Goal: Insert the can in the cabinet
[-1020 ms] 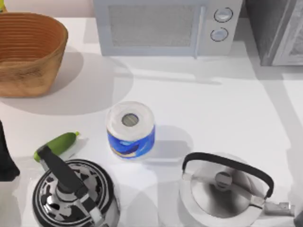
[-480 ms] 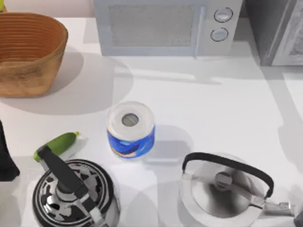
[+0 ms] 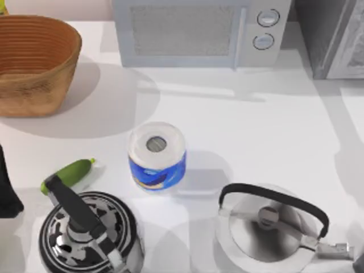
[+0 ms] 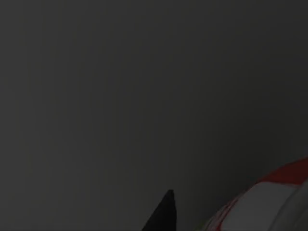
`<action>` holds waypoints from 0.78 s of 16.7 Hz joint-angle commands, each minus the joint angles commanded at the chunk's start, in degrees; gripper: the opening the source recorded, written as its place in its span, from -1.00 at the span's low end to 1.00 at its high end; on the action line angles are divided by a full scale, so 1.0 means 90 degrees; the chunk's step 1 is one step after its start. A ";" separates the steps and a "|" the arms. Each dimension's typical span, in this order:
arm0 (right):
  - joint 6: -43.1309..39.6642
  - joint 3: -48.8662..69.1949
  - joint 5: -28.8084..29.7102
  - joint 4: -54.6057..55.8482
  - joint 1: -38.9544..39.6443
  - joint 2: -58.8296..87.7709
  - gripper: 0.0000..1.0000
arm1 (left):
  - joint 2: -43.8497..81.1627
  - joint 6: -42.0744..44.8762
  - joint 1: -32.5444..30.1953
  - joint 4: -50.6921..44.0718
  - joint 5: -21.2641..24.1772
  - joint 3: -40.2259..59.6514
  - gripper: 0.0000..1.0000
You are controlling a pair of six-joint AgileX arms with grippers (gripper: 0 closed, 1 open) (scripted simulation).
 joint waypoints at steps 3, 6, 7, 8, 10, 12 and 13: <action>0.0000 0.0000 0.0000 0.0000 0.0000 0.0000 0.21 | 0.0000 0.0000 0.0000 0.0000 0.0000 0.0000 1.00; 0.0000 0.0000 0.0000 0.0000 0.0000 0.0000 0.66 | 0.0000 0.0000 0.0000 0.0000 0.0000 0.0000 1.00; 0.0000 0.0000 0.0000 0.0000 0.0000 0.0000 0.81 | 0.0000 0.0000 0.0000 0.0000 0.0000 0.0000 1.00; 0.0000 0.0000 0.0000 0.0000 0.0000 0.0000 0.96 | 0.0000 0.0000 0.0000 0.0000 0.0000 0.0000 1.00; 0.0000 0.0000 0.0000 0.0000 0.0000 0.0000 1.00 | 0.0000 0.0000 0.0000 0.0000 0.0000 0.0000 1.00; 0.0000 0.0000 0.0000 0.0000 0.0000 0.0000 1.00 | 0.0000 0.0000 0.0000 0.0000 0.0000 0.0000 1.00; 0.0000 0.0000 0.0000 0.0000 0.0000 0.0000 1.00 | 0.0000 0.0000 0.0000 0.0000 0.0000 0.0000 1.00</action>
